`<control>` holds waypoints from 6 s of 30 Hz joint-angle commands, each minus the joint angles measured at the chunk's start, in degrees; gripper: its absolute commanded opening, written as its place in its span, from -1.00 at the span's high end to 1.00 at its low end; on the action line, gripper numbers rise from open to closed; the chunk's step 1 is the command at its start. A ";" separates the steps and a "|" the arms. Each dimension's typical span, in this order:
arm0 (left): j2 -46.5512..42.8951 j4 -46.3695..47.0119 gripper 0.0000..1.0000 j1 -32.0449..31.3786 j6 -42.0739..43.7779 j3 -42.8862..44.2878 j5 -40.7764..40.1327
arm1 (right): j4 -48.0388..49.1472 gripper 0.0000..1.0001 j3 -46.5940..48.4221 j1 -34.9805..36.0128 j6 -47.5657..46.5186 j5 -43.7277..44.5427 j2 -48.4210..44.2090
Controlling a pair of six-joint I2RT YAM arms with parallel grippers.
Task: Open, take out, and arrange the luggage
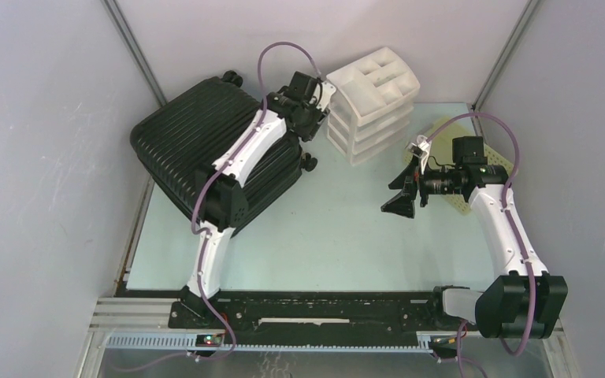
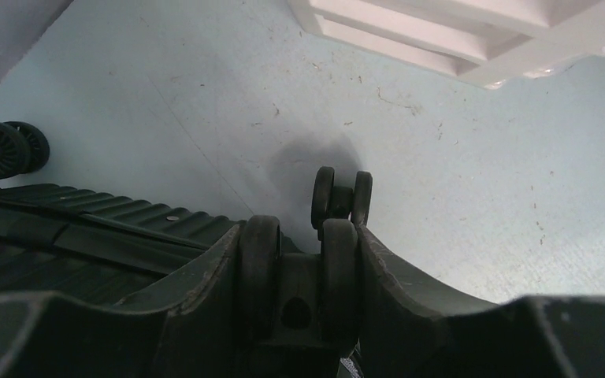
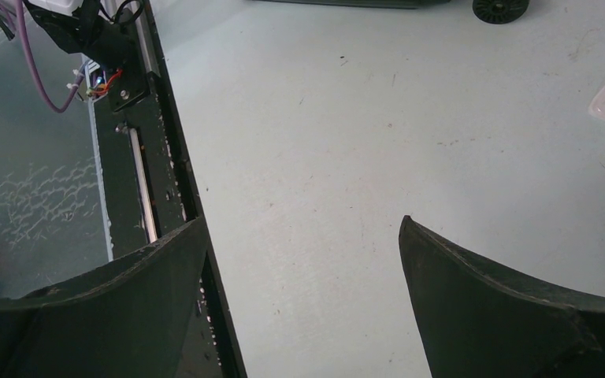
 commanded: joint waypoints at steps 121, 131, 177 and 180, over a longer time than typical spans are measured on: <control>-68.71 29.76 -0.98 58.85 -37.06 -82.52 29.35 | 9.65 0.98 15.91 45.51 -2.08 21.32 20.46; -61.75 29.77 -0.69 57.91 -35.28 -81.05 34.78 | 9.85 0.99 15.86 44.76 -0.79 20.28 19.82; -88.89 37.06 -0.75 20.39 -44.73 -86.84 26.79 | 35.70 1.00 2.09 34.18 29.20 24.36 10.46; -96.22 43.60 -0.73 7.49 -50.76 -96.09 21.61 | 35.92 1.00 2.13 34.13 29.79 24.34 9.25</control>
